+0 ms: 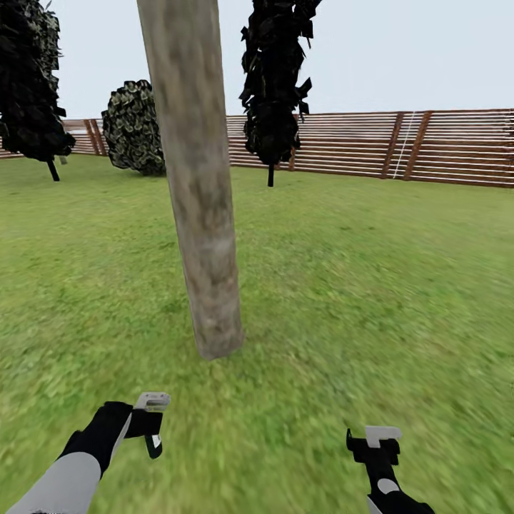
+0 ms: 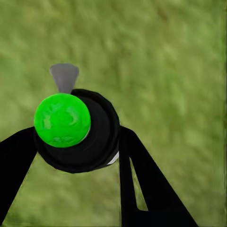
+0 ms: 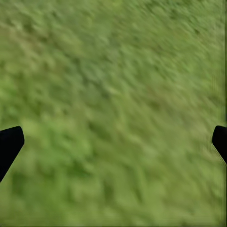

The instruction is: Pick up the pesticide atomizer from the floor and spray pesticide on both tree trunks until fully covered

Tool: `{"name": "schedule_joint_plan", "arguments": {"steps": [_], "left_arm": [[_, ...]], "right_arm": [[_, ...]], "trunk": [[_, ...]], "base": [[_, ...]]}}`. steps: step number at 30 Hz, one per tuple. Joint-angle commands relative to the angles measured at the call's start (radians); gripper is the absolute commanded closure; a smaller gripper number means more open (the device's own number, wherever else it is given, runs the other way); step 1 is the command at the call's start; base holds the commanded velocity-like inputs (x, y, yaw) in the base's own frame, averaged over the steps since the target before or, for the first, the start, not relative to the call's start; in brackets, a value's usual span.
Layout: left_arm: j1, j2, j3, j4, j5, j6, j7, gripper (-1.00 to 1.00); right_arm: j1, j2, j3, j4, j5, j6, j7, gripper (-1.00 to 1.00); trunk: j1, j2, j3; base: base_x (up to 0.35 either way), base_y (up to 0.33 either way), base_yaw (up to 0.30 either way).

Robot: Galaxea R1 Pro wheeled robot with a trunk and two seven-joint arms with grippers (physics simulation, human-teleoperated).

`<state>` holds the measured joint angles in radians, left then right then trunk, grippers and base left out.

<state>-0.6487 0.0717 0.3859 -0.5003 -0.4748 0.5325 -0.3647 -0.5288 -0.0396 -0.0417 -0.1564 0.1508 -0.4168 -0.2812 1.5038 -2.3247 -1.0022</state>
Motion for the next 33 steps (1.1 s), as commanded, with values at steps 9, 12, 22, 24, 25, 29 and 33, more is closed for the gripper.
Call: {"name": "schedule_joint_plan", "arguments": {"steps": [9,12,22,24,25,29,33], "left_arm": [[-0.020,-0.004,0.000,-0.008,-0.012,0.065,0.000,1.00],[-0.135,-0.001,-0.001,-0.060,-0.007,0.194,-0.017,1.00],[-0.131,0.000,-0.003,-0.071,-0.012,0.191,-0.017,1.00],[-0.137,-0.003,-0.001,-0.072,-0.010,0.191,-0.017,1.00],[-0.139,-0.004,-0.001,-0.072,-0.009,0.192,-0.017,1.00],[-0.142,-0.021,-0.001,-0.072,-0.009,0.192,-0.018,1.00],[-0.144,-0.046,-0.017,-0.073,-0.008,0.193,-0.019,1.00]], "right_arm": [[-0.001,0.002,-0.004,0.001,0.012,0.000,-0.002,-1.00],[-0.001,0.001,-0.004,0.001,0.013,-0.002,-0.006,-1.00],[-0.001,0.001,-0.004,0.001,0.013,-0.002,-0.006,-1.00],[-0.001,0.001,-0.004,0.001,0.013,-0.002,-0.006,-1.00],[-0.001,0.001,-0.004,0.001,0.013,-0.002,-0.006,-1.00],[-0.001,0.001,-0.004,0.001,0.013,-0.001,-0.006,-1.00],[-0.001,0.001,-0.004,0.001,0.013,0.000,-0.007,-1.00]], "trunk": [[0.000,0.000,0.003],[0.000,0.000,0.003],[0.000,0.000,0.003],[0.000,0.000,0.003],[0.000,0.000,0.003],[0.000,0.000,0.003],[0.000,0.000,0.003]], "base": [[0.277,-0.105,-0.141],[0.148,-0.171,0.002],[-0.088,0.011,0.001],[-0.321,0.005,0.000],[-0.329,0.003,0.000],[-0.296,0.001,-0.050],[-0.064,0.000,-0.215]]}}
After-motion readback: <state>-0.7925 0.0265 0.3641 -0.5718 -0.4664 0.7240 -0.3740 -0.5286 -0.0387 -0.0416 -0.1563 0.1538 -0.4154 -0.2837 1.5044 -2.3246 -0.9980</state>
